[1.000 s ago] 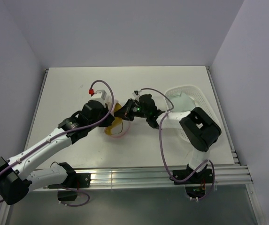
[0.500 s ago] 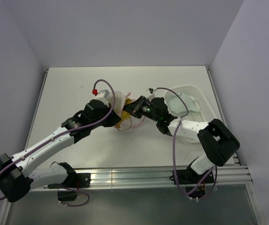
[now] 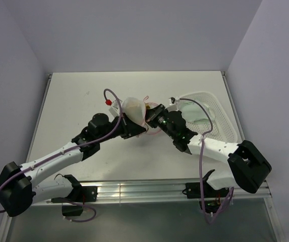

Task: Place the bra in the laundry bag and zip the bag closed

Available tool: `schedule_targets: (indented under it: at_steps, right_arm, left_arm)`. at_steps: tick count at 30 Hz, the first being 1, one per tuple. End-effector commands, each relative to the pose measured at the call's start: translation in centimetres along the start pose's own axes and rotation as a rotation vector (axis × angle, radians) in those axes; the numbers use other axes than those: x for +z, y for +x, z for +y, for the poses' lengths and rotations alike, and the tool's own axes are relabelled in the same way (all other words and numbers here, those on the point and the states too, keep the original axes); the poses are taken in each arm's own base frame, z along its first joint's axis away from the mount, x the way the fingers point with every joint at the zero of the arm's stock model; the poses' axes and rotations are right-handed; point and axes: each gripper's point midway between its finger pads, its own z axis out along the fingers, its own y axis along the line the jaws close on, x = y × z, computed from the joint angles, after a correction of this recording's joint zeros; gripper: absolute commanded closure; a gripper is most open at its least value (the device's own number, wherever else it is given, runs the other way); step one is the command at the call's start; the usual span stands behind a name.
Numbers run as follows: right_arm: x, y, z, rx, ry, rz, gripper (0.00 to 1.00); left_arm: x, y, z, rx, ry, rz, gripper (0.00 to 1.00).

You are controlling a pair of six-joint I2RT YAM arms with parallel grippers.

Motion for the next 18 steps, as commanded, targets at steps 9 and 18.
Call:
schedule_targets:
  at_steps: [9, 18]
  right_arm:
    - [-0.7, 0.6, 2.2, -0.120, -0.069, -0.061, 1.00]
    - [-2.7, 0.8, 6.0, -0.185, -0.288, -0.058, 1.00]
  left_arm:
    - [-0.9, -5.9, -10.0, 0.051, 0.302, -0.128, 1.00]
    - [-1.5, -8.0, -8.2, 0.047, 0.278, -0.105, 1.00]
